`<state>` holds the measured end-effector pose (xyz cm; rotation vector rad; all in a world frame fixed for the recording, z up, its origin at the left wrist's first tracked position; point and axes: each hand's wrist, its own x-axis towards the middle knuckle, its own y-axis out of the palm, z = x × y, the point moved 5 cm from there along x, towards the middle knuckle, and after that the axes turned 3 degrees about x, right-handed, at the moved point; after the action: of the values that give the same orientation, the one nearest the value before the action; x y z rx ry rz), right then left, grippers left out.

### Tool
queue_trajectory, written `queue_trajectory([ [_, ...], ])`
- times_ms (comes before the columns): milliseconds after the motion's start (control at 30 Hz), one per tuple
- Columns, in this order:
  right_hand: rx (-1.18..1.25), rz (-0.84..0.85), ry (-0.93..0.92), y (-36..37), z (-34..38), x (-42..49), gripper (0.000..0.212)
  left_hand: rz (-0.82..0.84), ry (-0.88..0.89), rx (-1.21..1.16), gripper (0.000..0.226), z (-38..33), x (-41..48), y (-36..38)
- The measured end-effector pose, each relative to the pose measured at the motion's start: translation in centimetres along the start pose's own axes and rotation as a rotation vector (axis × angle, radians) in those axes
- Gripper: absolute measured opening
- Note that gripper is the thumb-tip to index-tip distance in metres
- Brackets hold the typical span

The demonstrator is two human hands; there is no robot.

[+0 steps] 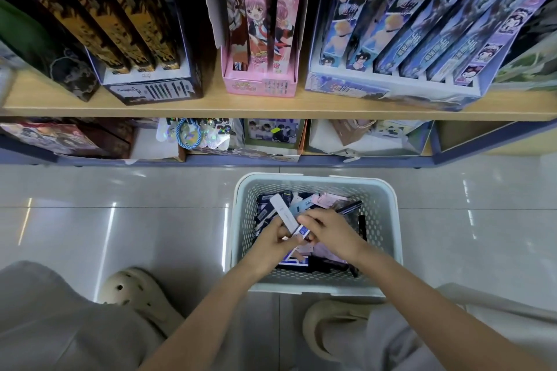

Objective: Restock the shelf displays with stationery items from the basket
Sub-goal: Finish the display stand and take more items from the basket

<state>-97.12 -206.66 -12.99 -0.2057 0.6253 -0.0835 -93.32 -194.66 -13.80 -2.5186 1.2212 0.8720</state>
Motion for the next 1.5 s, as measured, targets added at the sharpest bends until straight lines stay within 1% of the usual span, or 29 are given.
queue_trajectory([
  [67, -0.014, 0.028, -0.059, 0.8, 1.2, -0.1, 0.016, -0.049, 0.067, 0.007, 0.019, -0.9, -1.2, -0.8],
  [100, 0.006, 0.007, -0.085, 1.2, 1.8, 0.0, 0.016, -0.092, 0.096, 0.021, 0.016, -1.4, -1.6, -1.3],
  [200, 0.067, -0.191, -0.111, 1.4, 2.3, 0.8, 0.017, -0.259, 0.128, 0.066, 0.007, -2.7, -2.7, -3.6],
  [233, 0.043, -0.232, -0.093, 1.5, 2.0, 1.3, 0.018, -0.315, 0.129, 0.069, 0.003, -3.1, -3.1, -4.5],
  [267, -0.018, -0.225, -0.071, 1.8, 1.4, 1.9, 0.02, -0.366, 0.123, 0.064, 0.006, -3.3, -3.4, -5.4],
  [300, -0.096, -0.176, -0.046, 2.5, 0.6, 2.6, 0.025, -0.414, 0.111, 0.056, 0.008, -3.4, -3.8, -6.3],
  [400, -0.31, 0.02, 0.028, 4.9, -1.6, 4.0, 0.047, -0.525, 0.062, 0.027, 0.016, -3.1, -4.6, -8.5],
  [467, -0.445, 0.105, -0.02, 6.1, -2.0, 4.5, 0.06, -0.571, 0.038, 0.01, 0.022, -2.8, -5.1, -9.5],
  [567, -0.729, 0.239, -0.147, 7.4, -1.8, 4.9, 0.072, -0.601, 0.014, 0.004, 0.023, -2.1, -5.6, -10.1],
  [633, -0.846, 0.312, -0.176, 7.5, -1.6, 5.2, 0.074, -0.599, -0.002, -0.001, 0.024, -1.8, -5.8, -10.0],
  [733, -0.9, 0.402, -0.189, 7.3, -1.4, 5.5, 0.071, -0.577, -0.017, -0.056, 0.02, -1.5, -5.9, -9.6],
  [833, -0.97, 0.414, -0.221, 7.3, -1.2, 5.5, 0.07, -0.559, -0.035, -0.073, 0.016, -1.4, -5.9, -9.1],
  [967, -1.153, 0.413, -0.309, 7.5, -0.9, 5.2, 0.064, -0.543, -0.066, -0.087, 0.015, -1.5, -5.9, -8.6],
  [1100, -1.163, 0.401, -0.328, 7.6, -1.2, 4.3, 0.051, -0.543, -0.139, -0.166, 0.02, -1.0, -5.8, -8.3],
  [1200, -1.157, 0.378, -0.351, 7.5, -1.0, 3.4, 0.045, -0.518, -0.159, -0.2, 0.018, -0.7, -5.7, -8.0],
  [1267, -1.169, 0.38, -0.358, 7.5, -1.0, 2.7, 0.044, -0.485, -0.15, -0.165, 0.016, -0.6, -5.9, -7.8],
  [1333, -1.153, 0.351, -0.344, 7.3, -1.1, 2.0, 0.043, -0.488, -0.147, -0.101, 0.022, -0.6, -6.1, -7.7],
  [1433, -1.002, 0.243, -0.234, 6.1, -1.4, 1.4, 0.038, -0.547, -0.183, -0.073, 0.038, -0.2, -6.6, -7.6],
  [1500, -0.731, 0.156, -0.104, 4.8, -1.6, 1.1, 0.037, -0.563, -0.209, -0.032, 0.043, -0.1, -7.0, -7.2],
])
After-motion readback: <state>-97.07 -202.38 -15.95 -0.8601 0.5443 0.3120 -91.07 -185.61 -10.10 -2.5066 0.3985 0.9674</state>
